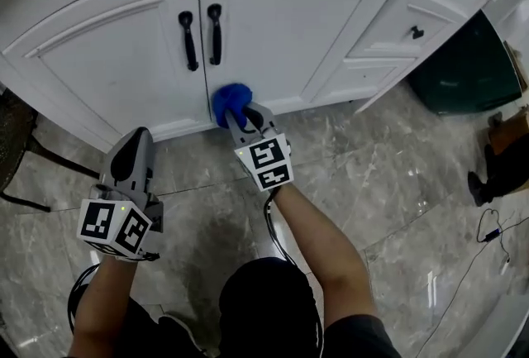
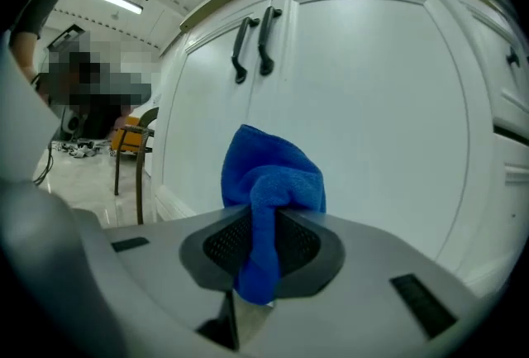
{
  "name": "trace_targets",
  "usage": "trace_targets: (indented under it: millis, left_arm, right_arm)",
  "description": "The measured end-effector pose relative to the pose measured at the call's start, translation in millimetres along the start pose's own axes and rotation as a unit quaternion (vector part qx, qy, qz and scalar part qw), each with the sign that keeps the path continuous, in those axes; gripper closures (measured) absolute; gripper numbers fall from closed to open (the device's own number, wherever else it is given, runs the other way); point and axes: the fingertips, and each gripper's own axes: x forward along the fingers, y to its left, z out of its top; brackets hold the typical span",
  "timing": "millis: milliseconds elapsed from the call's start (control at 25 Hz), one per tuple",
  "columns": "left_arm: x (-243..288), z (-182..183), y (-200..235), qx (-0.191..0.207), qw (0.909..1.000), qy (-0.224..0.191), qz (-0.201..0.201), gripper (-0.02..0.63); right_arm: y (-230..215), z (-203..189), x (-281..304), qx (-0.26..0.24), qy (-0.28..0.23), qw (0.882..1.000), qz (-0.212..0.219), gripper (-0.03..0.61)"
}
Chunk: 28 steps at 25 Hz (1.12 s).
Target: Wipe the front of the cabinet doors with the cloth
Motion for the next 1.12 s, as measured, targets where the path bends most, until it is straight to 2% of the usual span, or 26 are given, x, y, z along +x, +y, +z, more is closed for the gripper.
trace_targets:
  millis: [160,280,400,720,800,880,960,1120]
  left_arm:
    - [3.1,-10.8,-9.0,0.009,0.9999,0.013,0.001,0.614]
    - [5.6,-14.8,-15.6,0.011,0.9998,0.019,0.002,0.614]
    - [9.3,-14.1,-24.5,0.016,0.9996,0.023,0.000,0.614]
    - [16.5,-2.7,-37.3,0.008,0.9999,0.008,-0.007,0.614]
    - [13.5,0.2,-33.3,0.004,1.0000,0.004,-0.006,0.614]
    - [11.4,1.8,-22.8,0.001,1.0000,-0.001,0.000,0.614]
    - [7.1,2.4,-11.8,-0.003,1.0000,-0.001,0.009,0.614]
    - [0.0,-4.6,10.3,-0.001,0.9998,0.006,0.020,0.614]
  right_arm:
    - [-71.0,-18.5,-25.5,0.006,0.011,0.998,-0.056,0.526]
    - [-106.7,-32.8,-43.3,-0.014,0.026,0.996,-0.080,0.526]
    - [-142.3,-44.3,-58.4,-0.003,0.037,0.993,-0.112,0.526]
    - [-199.4,-58.7,-102.1,0.028,0.068,0.979,-0.191,0.526]
    - [-197.2,-61.3,-105.8,0.030,0.076,0.976,-0.201,0.526]
    - [-180.1,-52.4,-97.3,0.028,0.067,0.979,-0.191,0.526]
    - [-143.1,-40.4,-81.3,0.024,0.050,0.986,-0.159,0.526]
    - [-51.1,-21.4,-37.4,0.014,0.027,0.997,-0.069,0.526]
